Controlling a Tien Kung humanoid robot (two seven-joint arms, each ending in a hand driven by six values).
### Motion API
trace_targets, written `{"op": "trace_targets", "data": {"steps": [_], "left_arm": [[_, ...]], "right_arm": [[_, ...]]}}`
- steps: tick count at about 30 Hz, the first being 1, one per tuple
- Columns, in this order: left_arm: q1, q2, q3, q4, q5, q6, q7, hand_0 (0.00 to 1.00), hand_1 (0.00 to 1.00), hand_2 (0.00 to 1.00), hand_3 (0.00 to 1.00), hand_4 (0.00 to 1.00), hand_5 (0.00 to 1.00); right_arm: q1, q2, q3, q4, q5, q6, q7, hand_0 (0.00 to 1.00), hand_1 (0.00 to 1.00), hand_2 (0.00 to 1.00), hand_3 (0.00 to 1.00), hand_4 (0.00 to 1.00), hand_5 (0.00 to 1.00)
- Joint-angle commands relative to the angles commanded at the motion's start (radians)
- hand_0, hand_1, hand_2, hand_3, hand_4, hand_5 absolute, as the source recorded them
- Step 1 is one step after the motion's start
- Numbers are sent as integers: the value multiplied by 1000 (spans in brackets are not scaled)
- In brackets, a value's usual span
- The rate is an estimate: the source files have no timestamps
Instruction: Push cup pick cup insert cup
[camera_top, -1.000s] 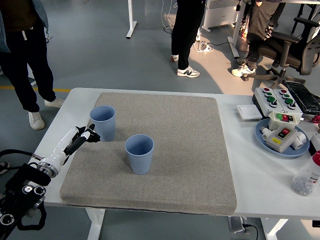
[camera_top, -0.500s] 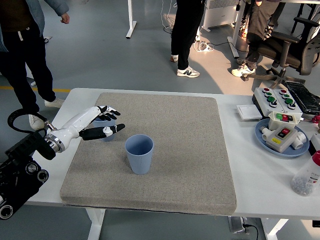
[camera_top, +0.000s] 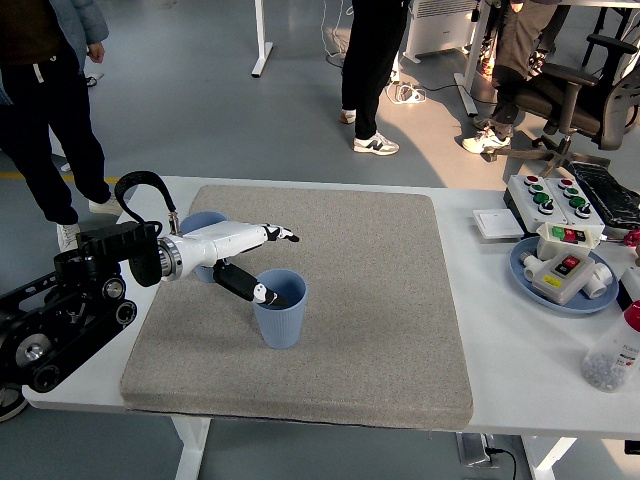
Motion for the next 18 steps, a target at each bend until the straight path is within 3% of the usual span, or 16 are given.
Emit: {"op": "trace_targets", "data": {"steps": [7,9,10,15,16,18], "left_arm": [[-37,-14,28,18,-10,-85,25,850,898,970,950,940,432],[-40,-15,30,17,-7,-96,30,850,898,970,950,940,432],[-42,-15,33,17,-5,-103,32,803,859,930,901,927,408],[-53,-21,50,20,13,-113,37,803,859,930,901,927,408],[-54,-22,56,19,22,-114,37,638,750,827,816,828,258],[-56,-23,62,17,29,-114,36,638,750,827,816,828,258]], "right_arm": [[1,-1,2,0,-3,0,0,530,548,647,720,337,866],[1,-1,3,0,-4,0,0,530,548,647,720,337,866],[2,-2,4,0,-7,0,0,530,548,645,719,337,866],[0,-2,15,0,-25,0,-4,530,548,645,719,337,866],[0,-2,16,0,-27,0,-4,530,547,643,718,336,865],[0,-2,20,0,-33,0,-5,530,547,643,718,336,865]]}}
